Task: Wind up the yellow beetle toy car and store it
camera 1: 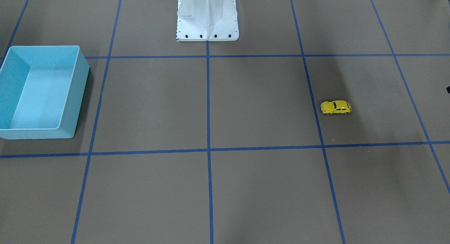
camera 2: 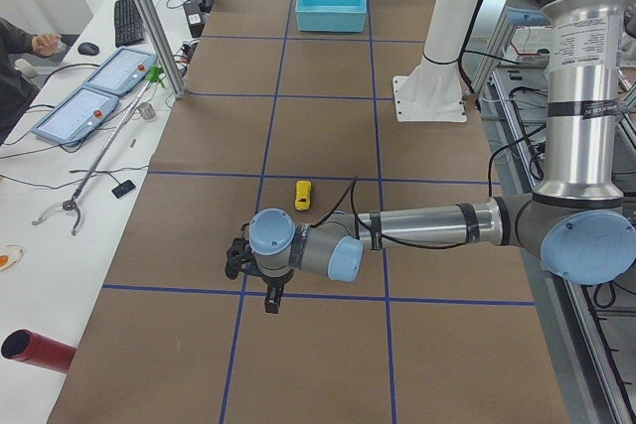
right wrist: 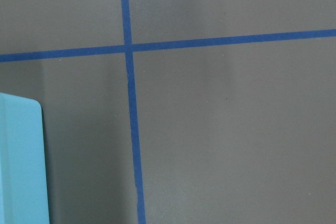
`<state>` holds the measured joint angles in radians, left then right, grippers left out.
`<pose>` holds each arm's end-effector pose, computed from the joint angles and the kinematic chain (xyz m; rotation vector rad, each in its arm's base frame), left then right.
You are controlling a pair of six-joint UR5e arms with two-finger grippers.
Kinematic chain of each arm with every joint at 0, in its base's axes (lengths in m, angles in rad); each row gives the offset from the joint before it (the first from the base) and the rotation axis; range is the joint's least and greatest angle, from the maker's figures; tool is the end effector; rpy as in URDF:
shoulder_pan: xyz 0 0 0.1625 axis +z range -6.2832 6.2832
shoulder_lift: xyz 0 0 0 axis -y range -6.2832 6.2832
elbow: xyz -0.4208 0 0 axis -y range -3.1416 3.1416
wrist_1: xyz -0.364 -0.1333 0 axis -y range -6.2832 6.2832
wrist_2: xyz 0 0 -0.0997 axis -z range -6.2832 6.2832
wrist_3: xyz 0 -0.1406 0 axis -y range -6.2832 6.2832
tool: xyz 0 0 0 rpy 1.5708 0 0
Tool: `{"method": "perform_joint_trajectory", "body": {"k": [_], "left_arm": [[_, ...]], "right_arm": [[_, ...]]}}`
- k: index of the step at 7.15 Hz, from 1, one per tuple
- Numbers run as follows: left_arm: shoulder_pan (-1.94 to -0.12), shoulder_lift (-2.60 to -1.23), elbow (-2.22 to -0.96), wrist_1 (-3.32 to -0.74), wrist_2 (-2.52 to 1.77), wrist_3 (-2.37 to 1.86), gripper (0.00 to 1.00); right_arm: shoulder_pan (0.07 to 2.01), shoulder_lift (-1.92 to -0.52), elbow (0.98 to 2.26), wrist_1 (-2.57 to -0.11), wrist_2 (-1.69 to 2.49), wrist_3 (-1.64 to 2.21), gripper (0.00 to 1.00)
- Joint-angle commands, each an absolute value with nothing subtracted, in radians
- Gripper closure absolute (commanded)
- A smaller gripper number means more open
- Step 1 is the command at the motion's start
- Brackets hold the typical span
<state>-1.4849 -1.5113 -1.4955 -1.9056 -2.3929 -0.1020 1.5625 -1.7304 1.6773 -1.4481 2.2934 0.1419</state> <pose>0.0086 -0.4533 0.7055 0.1109 0.8333 0.0671 0.0370 -0.4037 0.6955 0.0122 -0.7256 0.1025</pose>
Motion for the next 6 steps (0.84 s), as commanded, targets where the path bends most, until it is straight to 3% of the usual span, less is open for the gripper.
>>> {"method": "perform_joint_trajectory", "body": {"k": [1,6], "left_arm": [[-1.485,-1.506,-1.502,-1.905,-2.391,-0.101,0.01],[-1.485,-1.506,-1.500,-1.914,-2.395,-0.107,0.01]], "right_arm": [[1.562,-1.730,1.680,-1.448,2.292,0.140,0.00],[1.563,-1.726,1.684,-1.447,2.281,0.140,0.00]]}}
